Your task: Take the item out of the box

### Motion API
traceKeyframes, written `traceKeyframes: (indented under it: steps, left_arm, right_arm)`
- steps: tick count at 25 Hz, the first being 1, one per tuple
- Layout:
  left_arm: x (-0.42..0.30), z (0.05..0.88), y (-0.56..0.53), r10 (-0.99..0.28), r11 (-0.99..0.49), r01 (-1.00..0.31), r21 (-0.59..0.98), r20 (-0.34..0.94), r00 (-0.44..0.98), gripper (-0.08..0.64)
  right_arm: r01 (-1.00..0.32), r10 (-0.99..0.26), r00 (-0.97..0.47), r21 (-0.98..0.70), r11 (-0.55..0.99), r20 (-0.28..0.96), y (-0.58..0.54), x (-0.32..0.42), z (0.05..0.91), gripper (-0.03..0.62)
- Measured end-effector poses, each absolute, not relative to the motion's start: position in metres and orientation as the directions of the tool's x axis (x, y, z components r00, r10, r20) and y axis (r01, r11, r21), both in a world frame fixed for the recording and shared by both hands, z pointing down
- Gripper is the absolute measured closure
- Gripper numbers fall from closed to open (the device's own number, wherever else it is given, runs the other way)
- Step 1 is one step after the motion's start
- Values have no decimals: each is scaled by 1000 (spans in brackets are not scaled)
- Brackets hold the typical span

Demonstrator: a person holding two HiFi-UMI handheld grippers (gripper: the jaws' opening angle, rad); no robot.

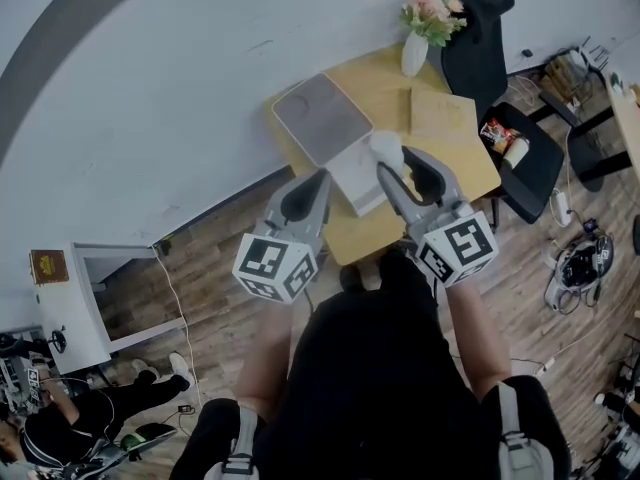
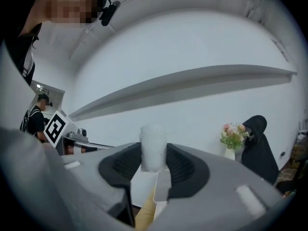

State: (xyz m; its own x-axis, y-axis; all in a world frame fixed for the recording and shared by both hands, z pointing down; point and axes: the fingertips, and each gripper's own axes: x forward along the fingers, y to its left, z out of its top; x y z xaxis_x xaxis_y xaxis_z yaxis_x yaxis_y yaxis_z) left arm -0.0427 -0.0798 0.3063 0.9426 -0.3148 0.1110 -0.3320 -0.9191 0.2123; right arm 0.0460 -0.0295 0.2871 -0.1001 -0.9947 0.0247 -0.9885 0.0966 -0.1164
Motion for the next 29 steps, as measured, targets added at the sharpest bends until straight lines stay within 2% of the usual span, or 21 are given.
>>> traceKeyframes:
  steps: [6,29]
  left_arm:
    - [-48,310,-81,-323,-916,-343,210,124,938,543]
    - [-38,311,-64,-314,-917,-335,216,124,941,543]
  right_arm:
    - [-984,-991,-136,-122,133,16,-29,37,287,433]
    - [-990,-990,-126,-67,122,56,-13,49,292,433]
